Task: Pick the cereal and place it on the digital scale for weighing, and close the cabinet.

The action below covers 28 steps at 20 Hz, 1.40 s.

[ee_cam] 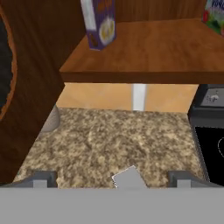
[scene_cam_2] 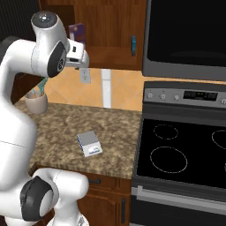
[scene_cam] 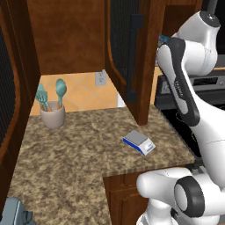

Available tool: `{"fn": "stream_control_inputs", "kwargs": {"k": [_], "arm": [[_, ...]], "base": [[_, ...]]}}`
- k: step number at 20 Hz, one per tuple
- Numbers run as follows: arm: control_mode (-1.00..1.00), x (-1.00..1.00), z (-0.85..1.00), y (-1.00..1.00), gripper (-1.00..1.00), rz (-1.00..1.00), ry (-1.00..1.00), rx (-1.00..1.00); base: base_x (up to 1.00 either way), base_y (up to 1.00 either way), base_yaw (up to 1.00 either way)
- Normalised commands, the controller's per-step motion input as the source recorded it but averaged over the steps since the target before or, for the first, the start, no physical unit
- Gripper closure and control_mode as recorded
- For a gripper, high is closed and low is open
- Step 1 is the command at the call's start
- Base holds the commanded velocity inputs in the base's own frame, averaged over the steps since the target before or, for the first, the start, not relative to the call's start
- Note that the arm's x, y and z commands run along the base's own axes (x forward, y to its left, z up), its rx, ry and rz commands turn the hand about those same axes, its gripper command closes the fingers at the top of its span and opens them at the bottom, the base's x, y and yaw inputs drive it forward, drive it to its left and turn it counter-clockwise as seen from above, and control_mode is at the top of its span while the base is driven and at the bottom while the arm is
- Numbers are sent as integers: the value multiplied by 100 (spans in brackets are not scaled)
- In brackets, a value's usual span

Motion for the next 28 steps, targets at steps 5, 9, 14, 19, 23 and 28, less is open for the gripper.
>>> {"fn": "stream_control_inputs", "kwargs": {"k": [5, 9, 14, 19, 23, 28], "arm": [[-100, 34, 25, 0, -100, 0, -29, 0], [-100, 29, 18, 0, -100, 2, -20, 2], [-100, 30, 2, 2, -100, 7, -4, 2], [-100, 35, 0, 0, -100, 2, -5, 0], [-100, 26, 1, 0, -100, 4, -2, 0], [-100, 27, 0, 0, -100, 7, -1, 6]], "base": [[0, 0, 0], [0, 0, 0], [0, 0, 0], [0, 0, 0], [0, 0, 0], [0, 0, 0]]}}
